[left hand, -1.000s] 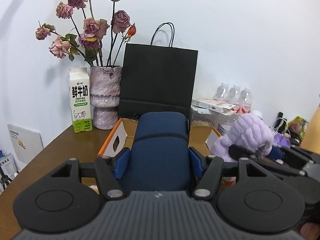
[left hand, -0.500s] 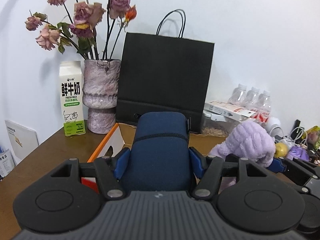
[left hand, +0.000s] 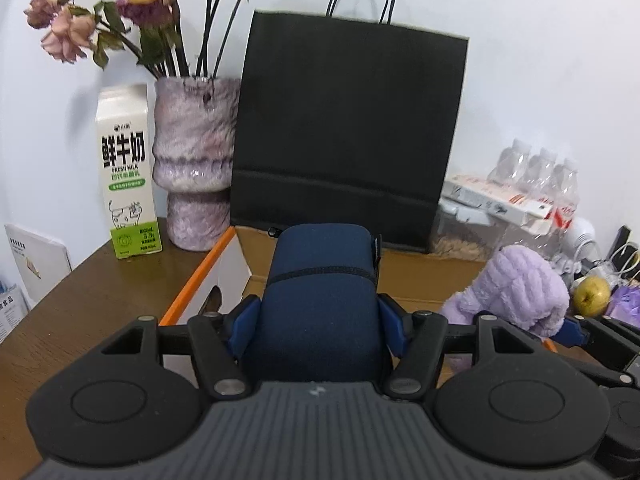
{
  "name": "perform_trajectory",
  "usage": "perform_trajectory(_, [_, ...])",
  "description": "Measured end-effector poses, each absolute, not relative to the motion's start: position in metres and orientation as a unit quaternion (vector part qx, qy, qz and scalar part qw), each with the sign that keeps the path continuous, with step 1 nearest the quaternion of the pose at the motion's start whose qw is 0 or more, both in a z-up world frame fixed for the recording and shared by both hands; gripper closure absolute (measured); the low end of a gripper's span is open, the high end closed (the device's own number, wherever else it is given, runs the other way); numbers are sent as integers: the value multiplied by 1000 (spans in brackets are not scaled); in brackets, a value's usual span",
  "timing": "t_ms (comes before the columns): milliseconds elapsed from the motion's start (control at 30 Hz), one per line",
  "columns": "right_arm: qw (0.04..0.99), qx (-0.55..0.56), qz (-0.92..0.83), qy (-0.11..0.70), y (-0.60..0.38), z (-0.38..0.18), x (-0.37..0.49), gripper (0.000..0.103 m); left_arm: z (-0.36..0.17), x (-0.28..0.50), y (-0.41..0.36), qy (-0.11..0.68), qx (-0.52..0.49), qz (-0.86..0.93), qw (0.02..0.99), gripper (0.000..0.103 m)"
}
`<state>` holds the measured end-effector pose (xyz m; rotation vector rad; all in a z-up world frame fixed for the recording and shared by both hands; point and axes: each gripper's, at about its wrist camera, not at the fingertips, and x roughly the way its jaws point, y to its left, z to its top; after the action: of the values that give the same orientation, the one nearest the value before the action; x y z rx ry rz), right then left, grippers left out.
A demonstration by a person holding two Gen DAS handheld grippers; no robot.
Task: Organize objects
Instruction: 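Lower both items into the box and open both grippers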
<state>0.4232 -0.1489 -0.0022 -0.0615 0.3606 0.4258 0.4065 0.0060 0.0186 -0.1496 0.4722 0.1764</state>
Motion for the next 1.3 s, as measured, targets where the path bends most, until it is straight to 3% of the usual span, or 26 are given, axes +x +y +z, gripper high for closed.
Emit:
perform_trajectory(33, [959,-32,210,185,-147,-4,426,60,16,410,8,237,-75,86,965,38])
perform_trajectory(133, [956,-40,205,207,-142,-12,434,36,13,412,11,231,-75,84,966,29])
perform_trajectory(200, [955,-49,192,221,-140,-17,436,5,15,410,11,221,-73,86,969,0])
perform_trajectory(267, [957,-48,181,222,-141,-18,436,0,15,409,11,214,-68,97,970,0])
perform_trajectory(567, [957,-34,172,230,-149,-17,436,0,10,411,18,242,-83,106,961,0])
perform_trajectory(1300, [954,-21,238,183,-176,10,367,0,31,315,17,184,-61,85,977,0])
